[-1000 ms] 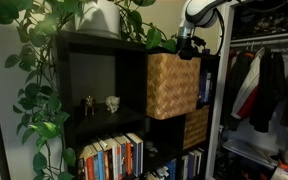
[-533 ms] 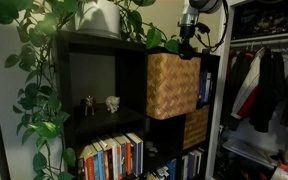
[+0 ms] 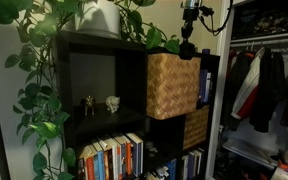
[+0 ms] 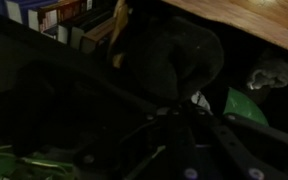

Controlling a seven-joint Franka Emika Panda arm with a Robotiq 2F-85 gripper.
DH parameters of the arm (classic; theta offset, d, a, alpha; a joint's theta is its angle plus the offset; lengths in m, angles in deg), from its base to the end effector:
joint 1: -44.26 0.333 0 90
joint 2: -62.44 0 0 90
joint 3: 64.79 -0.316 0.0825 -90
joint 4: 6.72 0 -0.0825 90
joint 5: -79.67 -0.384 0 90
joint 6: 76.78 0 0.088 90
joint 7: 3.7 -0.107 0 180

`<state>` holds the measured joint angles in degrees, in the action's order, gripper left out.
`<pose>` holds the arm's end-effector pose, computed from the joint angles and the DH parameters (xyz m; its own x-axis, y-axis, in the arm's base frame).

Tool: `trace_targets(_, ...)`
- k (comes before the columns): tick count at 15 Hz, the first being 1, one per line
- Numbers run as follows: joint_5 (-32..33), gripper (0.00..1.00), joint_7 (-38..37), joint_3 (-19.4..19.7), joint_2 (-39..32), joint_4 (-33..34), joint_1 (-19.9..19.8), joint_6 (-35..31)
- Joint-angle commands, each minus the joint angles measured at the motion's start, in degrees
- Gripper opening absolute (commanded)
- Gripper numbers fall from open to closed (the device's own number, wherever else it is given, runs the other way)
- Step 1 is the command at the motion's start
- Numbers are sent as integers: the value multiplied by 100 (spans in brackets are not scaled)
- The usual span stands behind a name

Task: Push out the compartment, take out two black objects then push the compartment black inside.

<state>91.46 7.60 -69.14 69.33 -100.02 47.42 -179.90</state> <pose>0.5344 0.0560 0.6875 0.9029 0.3600 0.2348 0.2972 -0.9176 0.2640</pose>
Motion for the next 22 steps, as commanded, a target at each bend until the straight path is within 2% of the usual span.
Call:
trace_targets(1,292,3,-68,-1,5,406,-2,154)
trace_targets(4,301,3,16,74,5,592,-44,-117)
trace_targets(7,511,3,-291,129,-10,693,-118,-756)
trace_targets(13,494,3,-924,234,-111,901,-272,-1877)
trace_targets(18,992,3,-1782,238,6,593,-398,-3493)
trace_targets(22,1228,3,-1689,225,98,592,-383,-3028)
